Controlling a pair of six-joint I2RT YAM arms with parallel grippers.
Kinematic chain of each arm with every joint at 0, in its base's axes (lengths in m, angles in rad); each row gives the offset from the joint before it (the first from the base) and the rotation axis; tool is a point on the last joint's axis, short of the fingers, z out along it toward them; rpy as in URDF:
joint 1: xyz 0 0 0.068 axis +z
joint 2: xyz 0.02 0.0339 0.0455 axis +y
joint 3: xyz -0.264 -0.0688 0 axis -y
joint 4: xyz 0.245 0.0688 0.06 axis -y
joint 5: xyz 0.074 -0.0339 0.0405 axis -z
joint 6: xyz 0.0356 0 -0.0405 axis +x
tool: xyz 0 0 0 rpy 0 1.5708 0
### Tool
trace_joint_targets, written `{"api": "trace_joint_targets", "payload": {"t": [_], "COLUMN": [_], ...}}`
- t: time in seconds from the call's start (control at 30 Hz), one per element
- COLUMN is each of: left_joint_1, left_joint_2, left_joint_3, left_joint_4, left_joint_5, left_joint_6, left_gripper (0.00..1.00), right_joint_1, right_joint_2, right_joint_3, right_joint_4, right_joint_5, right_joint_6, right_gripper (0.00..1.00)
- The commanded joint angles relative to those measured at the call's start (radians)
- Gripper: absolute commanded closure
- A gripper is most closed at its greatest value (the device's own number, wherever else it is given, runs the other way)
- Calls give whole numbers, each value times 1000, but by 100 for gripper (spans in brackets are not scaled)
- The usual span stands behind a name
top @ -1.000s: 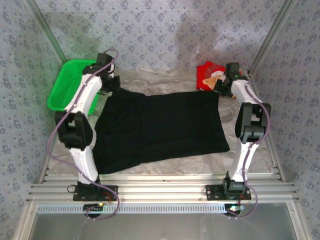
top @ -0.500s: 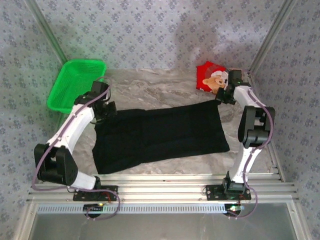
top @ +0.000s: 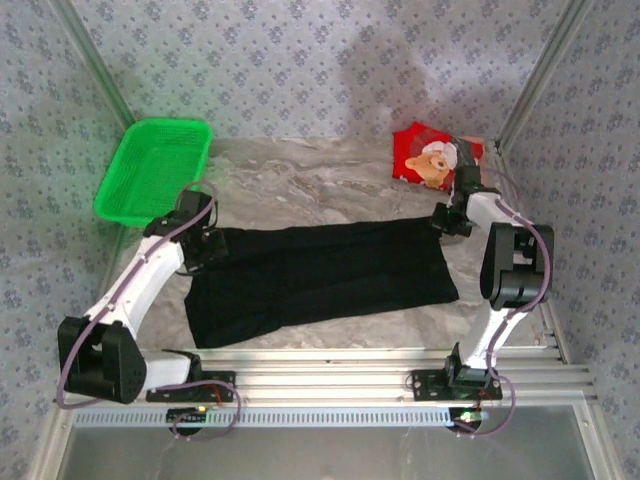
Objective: Fold and stack the t-shirts
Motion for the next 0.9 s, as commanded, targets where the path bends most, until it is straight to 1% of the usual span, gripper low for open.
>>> {"api": "trace_joint_targets", "payload": {"t": [0.0, 0.33, 0.73, 0.87], "left_joint_1": [-25, -115, -182, -192], "left_joint_2": [-42, -101, -221, -221], "left_joint_3": [-26, -84, -166, -209], "left_joint_4": [-21, -45, -95, -83], "left_joint_5": [-17, -4, 22, 30], "left_joint_6": [-53, -150, -274, -294], "left_gripper": [100, 100, 100, 100], "right_joint_1": [-3, -2, -2, 0], "right_joint_2": [-23, 5, 22, 27], "right_joint_3": [-21, -22, -8, -2], "right_joint_4": [6, 9, 2, 0], "right_joint_5": [26, 27, 26, 25], "right_joint_6": [-19, -19, -17, -15], "right_gripper": [100, 100, 100, 100]}}
